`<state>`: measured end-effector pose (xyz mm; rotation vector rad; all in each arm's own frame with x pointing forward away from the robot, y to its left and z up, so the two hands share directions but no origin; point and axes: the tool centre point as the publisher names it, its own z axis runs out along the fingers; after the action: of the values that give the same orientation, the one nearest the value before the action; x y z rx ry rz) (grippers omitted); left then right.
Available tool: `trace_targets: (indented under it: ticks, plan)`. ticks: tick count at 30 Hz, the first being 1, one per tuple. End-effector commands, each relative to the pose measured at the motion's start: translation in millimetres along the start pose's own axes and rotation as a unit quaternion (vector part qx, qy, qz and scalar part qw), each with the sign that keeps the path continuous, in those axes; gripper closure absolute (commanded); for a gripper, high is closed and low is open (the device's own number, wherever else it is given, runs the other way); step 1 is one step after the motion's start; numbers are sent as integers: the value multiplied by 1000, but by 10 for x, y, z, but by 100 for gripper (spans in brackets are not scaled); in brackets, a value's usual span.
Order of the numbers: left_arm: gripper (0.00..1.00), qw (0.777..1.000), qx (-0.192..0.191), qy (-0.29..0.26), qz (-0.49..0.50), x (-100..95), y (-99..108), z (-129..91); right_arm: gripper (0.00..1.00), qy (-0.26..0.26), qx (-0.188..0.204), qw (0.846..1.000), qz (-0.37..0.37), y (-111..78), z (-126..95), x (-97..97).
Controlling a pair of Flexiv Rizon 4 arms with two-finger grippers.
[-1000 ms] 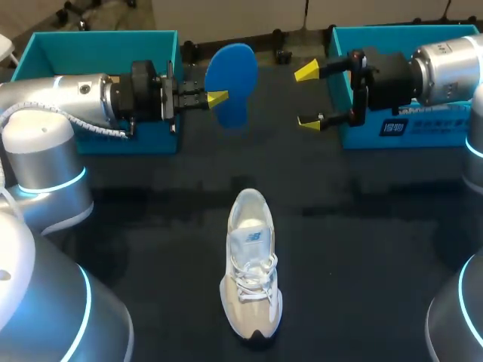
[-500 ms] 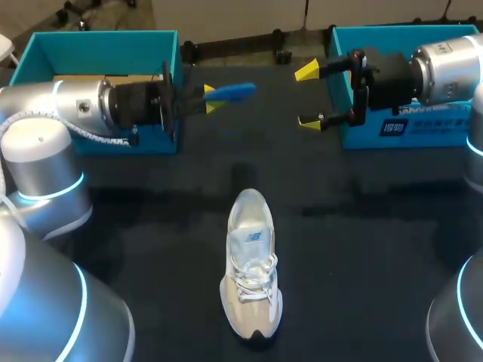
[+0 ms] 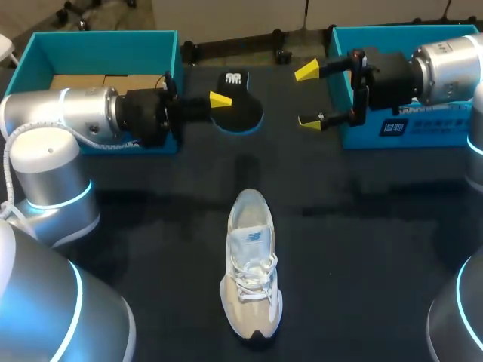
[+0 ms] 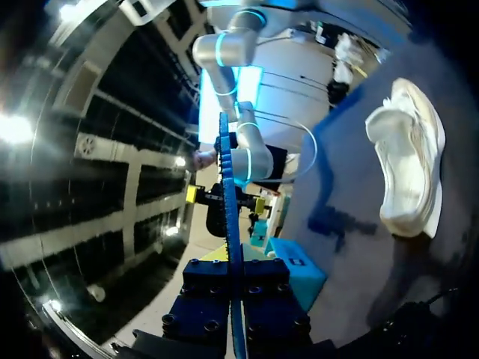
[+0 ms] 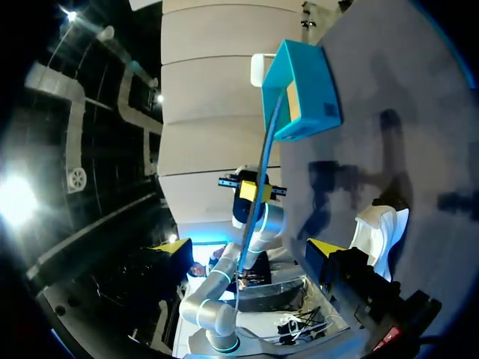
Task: Take the shoe out of the shoebox, open the shoe tongue, remove and reinsert the insole, then place the shoe into the shoebox
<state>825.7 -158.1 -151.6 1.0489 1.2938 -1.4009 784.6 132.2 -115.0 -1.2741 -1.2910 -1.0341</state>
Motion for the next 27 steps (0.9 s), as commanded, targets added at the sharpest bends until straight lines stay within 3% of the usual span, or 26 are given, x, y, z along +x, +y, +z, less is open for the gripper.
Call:
trace_targets:
  ticks: [1,17,27]
  plan:
    - [100,996,8,15,87,-1,-16,11,0,0,0,1000,0,8,18,-7]
    - [100,992,2,32,122,-34,21,66,0,0,0,1000,0,8,18,-7]
    - [100,992,0,34,122,-15,38,177,0,-13,-8,999,-36,34,151,-54]
